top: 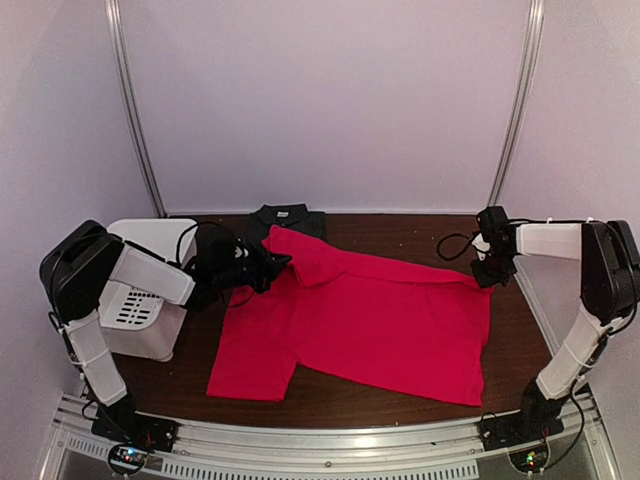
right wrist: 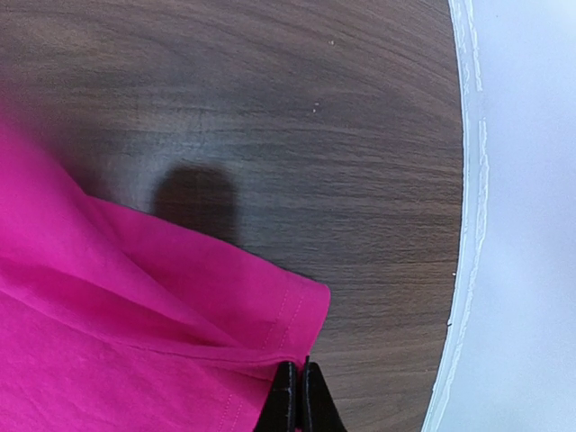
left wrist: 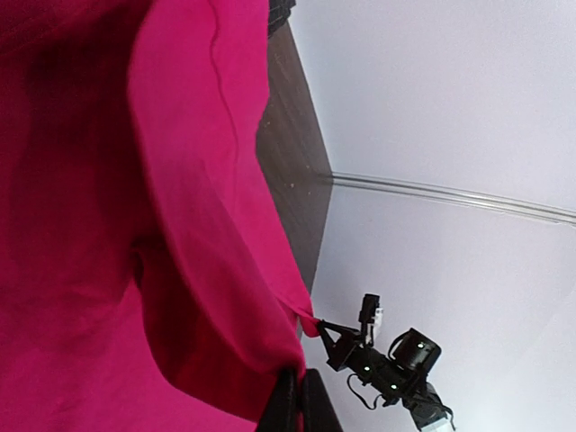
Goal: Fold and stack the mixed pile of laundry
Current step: Fold the flattened T-shirt at the center of the board.
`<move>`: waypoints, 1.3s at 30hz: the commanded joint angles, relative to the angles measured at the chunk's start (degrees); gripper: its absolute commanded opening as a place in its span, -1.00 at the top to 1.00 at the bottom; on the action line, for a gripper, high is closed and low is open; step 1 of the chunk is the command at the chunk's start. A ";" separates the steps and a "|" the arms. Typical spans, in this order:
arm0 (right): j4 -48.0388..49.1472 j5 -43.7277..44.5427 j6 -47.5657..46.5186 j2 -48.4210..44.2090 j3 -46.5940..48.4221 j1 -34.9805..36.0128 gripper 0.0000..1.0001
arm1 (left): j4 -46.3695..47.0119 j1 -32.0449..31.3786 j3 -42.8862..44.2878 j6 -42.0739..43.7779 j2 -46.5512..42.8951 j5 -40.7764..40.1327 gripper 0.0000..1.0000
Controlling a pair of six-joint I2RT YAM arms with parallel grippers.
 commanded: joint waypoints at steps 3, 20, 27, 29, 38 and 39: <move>-0.87 0.57 0.71 0.96 -0.77 0.11 1.00 | 9.42 -0.26 -2.27 -5.07 -1.20 -1.07 1.00; -5.55 4.57 0.90 2.42 -1.24 1.62 1.00 | 14.29 0.36 -9.17 -10.79 -0.53 -2.79 1.00; -3.77 3.37 0.85 -4.87 -1.85 2.32 1.00 | 13.00 0.01 -7.82 -8.02 -3.14 -2.71 1.00; -4.10 3.45 0.82 -3.54 -1.93 2.33 1.00 | 10.84 -0.20 -7.12 -7.18 -3.37 -2.61 1.00; -4.13 3.40 1.00 2.08 -2.10 2.50 1.00 | 17.22 -0.59 -11.89 -11.42 -2.31 -3.85 1.00; -4.53 3.13 0.99 2.71 -1.90 2.50 1.00 | 16.09 -0.61 -12.00 -11.16 -2.15 -4.12 1.00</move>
